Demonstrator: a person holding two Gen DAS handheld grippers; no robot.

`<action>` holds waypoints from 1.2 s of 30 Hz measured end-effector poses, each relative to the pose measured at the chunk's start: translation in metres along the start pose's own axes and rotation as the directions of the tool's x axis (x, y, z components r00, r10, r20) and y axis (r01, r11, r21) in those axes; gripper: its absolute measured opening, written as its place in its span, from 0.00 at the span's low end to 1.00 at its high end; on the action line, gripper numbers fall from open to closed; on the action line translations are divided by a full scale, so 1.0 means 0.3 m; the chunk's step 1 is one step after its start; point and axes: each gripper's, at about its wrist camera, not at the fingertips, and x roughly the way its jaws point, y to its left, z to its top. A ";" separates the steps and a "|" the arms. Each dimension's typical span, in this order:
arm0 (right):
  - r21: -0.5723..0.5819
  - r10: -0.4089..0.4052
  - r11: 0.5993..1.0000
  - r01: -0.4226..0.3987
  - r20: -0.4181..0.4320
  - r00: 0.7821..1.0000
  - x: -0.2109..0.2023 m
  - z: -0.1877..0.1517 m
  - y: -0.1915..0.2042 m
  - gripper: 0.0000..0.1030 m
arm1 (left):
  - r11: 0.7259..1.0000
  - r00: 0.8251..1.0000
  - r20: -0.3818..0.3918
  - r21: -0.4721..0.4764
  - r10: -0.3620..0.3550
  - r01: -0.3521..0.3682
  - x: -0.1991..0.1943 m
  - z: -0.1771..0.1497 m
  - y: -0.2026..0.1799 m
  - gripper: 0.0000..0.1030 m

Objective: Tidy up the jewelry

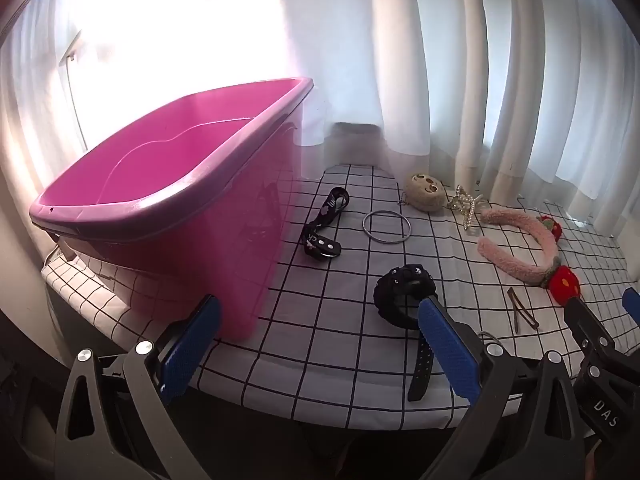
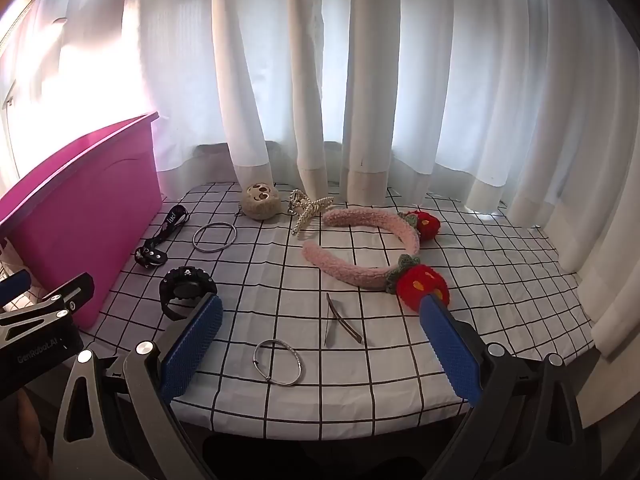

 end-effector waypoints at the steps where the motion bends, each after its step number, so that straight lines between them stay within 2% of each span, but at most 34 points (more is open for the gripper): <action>1: -0.001 0.001 1.000 -0.001 0.000 1.000 0.000 0.001 0.001 0.92 | 1.000 1.000 0.000 0.000 0.001 -0.001 0.000 0.000 -0.002 0.94; 36: 0.001 0.001 1.000 -0.001 -0.004 1.000 -0.010 0.006 -0.020 0.92 | 1.000 1.000 -0.010 -0.004 -0.008 0.008 -0.001 -0.003 -0.006 0.94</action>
